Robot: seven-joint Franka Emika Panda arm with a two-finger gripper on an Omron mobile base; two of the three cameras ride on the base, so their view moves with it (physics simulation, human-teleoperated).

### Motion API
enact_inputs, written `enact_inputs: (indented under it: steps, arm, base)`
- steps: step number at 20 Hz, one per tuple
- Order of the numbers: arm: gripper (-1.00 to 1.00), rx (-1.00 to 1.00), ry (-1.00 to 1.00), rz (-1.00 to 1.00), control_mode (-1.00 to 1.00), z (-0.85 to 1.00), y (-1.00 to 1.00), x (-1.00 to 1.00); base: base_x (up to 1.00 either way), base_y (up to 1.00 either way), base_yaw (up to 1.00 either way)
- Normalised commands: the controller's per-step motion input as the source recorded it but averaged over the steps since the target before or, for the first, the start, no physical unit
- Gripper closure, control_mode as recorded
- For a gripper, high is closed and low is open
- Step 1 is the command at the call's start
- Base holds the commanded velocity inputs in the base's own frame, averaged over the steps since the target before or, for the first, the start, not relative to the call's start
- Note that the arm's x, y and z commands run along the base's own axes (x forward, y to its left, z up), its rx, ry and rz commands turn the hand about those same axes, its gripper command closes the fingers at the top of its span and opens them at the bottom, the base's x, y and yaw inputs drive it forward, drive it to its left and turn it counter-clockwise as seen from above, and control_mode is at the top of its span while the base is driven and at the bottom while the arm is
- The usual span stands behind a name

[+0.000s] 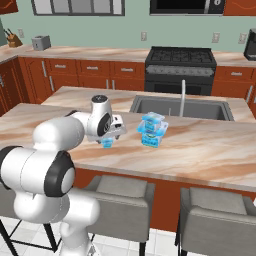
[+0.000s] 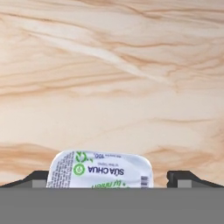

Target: Stack the yogurt containers by placing the smaller containers on top of the larger containers.

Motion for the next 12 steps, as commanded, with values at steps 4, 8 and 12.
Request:
enact_inputs:
  steps: [4, 8, 12]
  arm:
    - [-1.00, 0.00, 0.01, 0.00, -1.00, -0.10, 0.00, 0.00]
    - [-1.00, 0.00, 0.01, 0.00, -1.00, -0.08, 0.00, 0.00]
    - [-1.00, 0.00, 0.01, 0.00, -1.00, -0.07, 0.00, 0.00]
  base:
    - [0.00, 0.00, 0.00]
    - [0.00, 0.00, 0.00]
    - [0.00, 0.00, 0.00]
